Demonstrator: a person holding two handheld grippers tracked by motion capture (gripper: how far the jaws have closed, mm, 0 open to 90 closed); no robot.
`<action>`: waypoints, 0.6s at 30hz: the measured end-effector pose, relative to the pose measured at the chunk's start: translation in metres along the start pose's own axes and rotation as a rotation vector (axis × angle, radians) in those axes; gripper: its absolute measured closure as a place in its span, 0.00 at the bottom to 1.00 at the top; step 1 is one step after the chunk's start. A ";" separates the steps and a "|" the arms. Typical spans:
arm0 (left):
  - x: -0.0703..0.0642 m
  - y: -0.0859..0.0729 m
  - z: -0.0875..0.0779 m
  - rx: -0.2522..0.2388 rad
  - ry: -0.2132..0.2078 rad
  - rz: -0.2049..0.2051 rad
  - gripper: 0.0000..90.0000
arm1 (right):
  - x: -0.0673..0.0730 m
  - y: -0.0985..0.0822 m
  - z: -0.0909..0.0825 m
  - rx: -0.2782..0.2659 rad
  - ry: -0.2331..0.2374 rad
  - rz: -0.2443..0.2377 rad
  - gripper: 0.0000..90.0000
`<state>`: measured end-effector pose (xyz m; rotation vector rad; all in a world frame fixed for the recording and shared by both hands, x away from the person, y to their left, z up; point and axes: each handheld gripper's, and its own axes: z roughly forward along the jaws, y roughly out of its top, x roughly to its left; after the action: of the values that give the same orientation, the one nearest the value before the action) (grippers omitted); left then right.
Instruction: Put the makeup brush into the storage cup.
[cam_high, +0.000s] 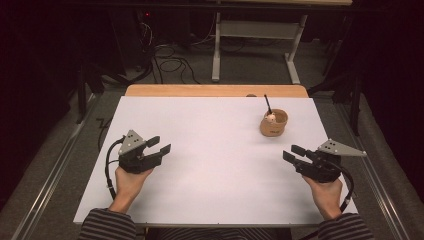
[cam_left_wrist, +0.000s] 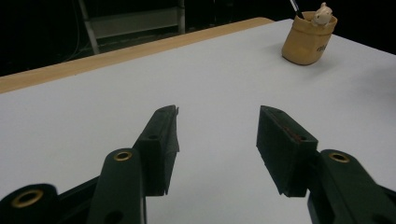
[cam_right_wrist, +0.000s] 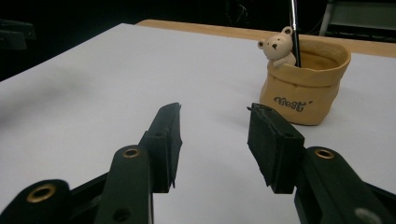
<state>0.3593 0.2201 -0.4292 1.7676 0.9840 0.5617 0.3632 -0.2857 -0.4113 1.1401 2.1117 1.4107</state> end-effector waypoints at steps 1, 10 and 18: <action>0.000 0.000 0.000 0.001 0.000 0.000 0.54 | 0.000 -0.001 0.001 0.003 0.001 0.000 0.62; 0.000 0.000 0.000 0.001 -0.007 -0.004 0.53 | -0.003 -0.011 0.007 0.012 -0.010 0.009 0.61; 0.000 -0.001 -0.002 -0.001 -0.005 -0.014 0.53 | -0.005 -0.015 0.010 0.023 -0.034 -0.010 0.61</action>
<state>0.3572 0.2212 -0.4290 1.7589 0.9914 0.5484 0.3665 -0.2860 -0.4301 1.1524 2.1121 1.3568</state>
